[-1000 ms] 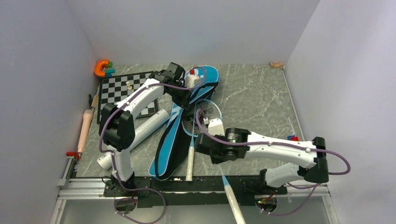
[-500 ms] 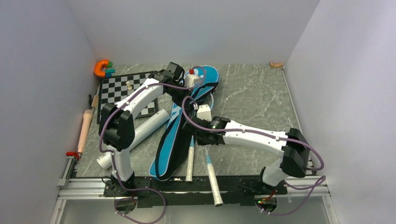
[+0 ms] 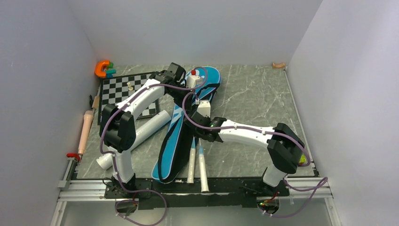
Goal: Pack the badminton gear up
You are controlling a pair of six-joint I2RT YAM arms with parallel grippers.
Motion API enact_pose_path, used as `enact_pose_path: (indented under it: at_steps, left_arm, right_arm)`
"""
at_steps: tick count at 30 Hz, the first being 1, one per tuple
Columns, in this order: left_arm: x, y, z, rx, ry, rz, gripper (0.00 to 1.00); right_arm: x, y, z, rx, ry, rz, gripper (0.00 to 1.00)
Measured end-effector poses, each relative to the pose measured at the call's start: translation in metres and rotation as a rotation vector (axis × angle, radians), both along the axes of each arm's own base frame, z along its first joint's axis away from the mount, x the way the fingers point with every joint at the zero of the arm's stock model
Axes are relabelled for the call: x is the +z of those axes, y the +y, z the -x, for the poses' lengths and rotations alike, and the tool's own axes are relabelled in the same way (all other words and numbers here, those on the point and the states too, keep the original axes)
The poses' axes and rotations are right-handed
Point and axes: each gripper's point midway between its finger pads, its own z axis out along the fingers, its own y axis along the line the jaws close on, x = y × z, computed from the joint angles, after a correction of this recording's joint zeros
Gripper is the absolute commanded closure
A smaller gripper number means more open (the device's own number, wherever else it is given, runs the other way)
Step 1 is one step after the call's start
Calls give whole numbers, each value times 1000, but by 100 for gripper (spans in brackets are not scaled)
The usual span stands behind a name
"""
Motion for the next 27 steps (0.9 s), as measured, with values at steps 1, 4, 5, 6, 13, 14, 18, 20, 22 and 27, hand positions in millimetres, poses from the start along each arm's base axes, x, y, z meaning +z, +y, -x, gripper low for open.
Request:
enact_pose_path:
  at_steps: [1,4,5,6,13,14,18,20,22,27]
  left_arm:
    - [0,0,0,-2,1,2,100]
    - [1,-1,1,-6,4,7,100]
    - [1,-2,1,-7,4,9,100]
    - [1,-2,2,-9,4,10,100]
    - [1,-1,3,-14,9,9,100]
    - [1,-1,4,-14,10,9,100]
    - [0,-1,5,-16,17,10,100]
    - [1,-2,6,-19,21,12,100]
    - [1,-3,8,-23,26,14,100]
    - [1,-4,10,-27,31,14,100]
  right_arm:
    - [-3,-1,-4,-8,-7,-10,100]
    - [-6,-2,-15,-20,-24,-39,100]
    - [-5,0,-19,-19,-32,-50,100]
    - [-4,3,-23,-17,-40,-64,100]
    - [-8,24,-34,10,-56,-136,95]
    - [-8,25,-35,10,-53,-143,85]
    - [-8,25,-44,2,-41,-183,58]
    - [-4,28,-50,2,-49,-222,54]
    - [-3,26,-50,9,-46,-262,49]
    - [0,12,-42,9,-22,-326,46]
